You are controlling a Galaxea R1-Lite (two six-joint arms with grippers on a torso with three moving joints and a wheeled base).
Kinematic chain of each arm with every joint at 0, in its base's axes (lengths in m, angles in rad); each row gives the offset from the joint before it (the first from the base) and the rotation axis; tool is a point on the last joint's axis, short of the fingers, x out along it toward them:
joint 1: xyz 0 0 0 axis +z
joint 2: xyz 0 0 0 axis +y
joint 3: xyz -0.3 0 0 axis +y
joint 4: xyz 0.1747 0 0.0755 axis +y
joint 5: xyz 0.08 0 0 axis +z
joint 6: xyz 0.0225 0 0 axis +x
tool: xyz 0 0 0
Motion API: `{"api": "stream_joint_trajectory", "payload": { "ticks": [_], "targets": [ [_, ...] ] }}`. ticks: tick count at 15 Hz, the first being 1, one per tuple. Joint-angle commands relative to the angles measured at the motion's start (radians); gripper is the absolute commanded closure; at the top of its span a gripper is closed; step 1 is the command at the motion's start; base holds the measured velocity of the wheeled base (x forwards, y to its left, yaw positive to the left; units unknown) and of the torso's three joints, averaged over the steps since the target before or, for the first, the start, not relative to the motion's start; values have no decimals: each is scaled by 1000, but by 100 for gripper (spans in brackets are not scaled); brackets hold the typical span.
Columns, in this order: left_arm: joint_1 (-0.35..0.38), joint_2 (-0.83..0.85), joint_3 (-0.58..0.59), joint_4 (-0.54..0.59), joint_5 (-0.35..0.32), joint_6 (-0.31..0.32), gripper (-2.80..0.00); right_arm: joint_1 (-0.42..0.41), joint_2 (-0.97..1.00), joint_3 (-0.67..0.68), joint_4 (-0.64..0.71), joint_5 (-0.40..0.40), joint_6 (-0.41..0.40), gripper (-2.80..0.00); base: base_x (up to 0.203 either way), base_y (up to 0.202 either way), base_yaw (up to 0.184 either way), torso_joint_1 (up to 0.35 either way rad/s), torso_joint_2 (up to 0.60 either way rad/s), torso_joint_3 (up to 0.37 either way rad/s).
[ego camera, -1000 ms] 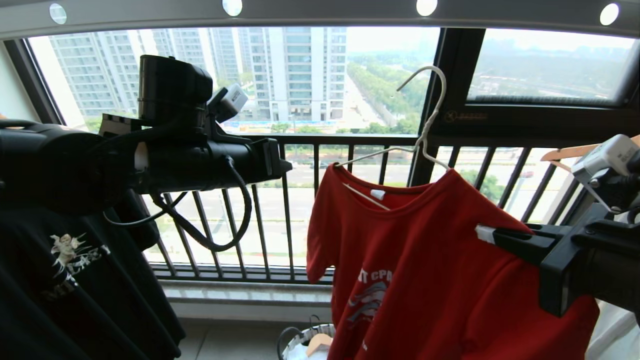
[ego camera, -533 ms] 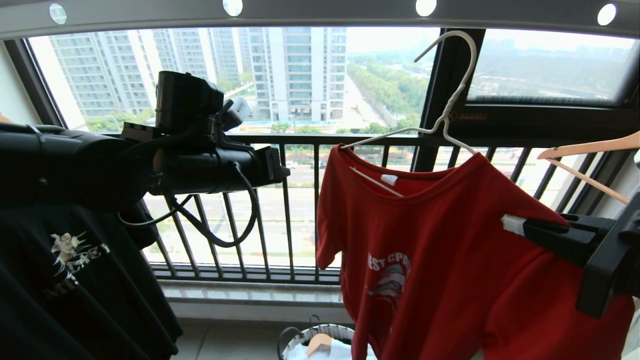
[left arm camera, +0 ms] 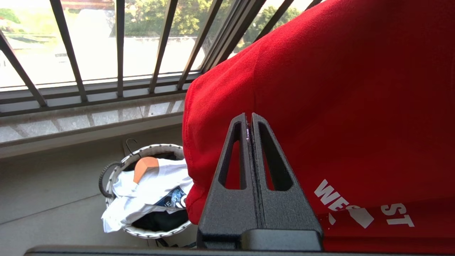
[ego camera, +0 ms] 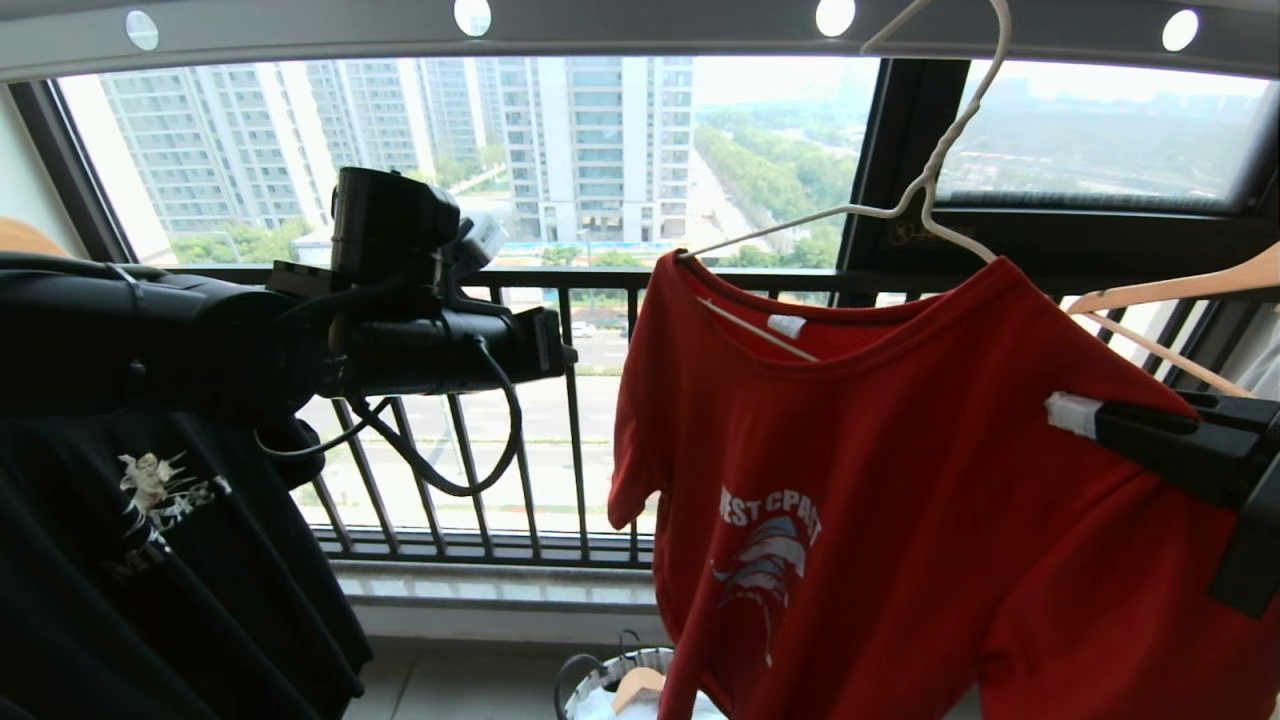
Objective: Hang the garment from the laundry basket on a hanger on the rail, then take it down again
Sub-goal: Hang the clothes rack on the clothesline
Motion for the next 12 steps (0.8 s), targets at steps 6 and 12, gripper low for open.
{"api": "stream_joint_trajectory", "payload": {
  "ticks": [6, 12],
  "targets": [
    [0, -9, 3, -1, -1, 0, 0, -1, 55, -47, -3, -3, -1, 0, 0, 0, 0, 0, 0, 0],
    [1, -36, 6, -1, 0, 0, 0, -50, 156, -93, -86, -3, 4, 0, 0, 0, 0, 0, 0, 0]
  ]
}}
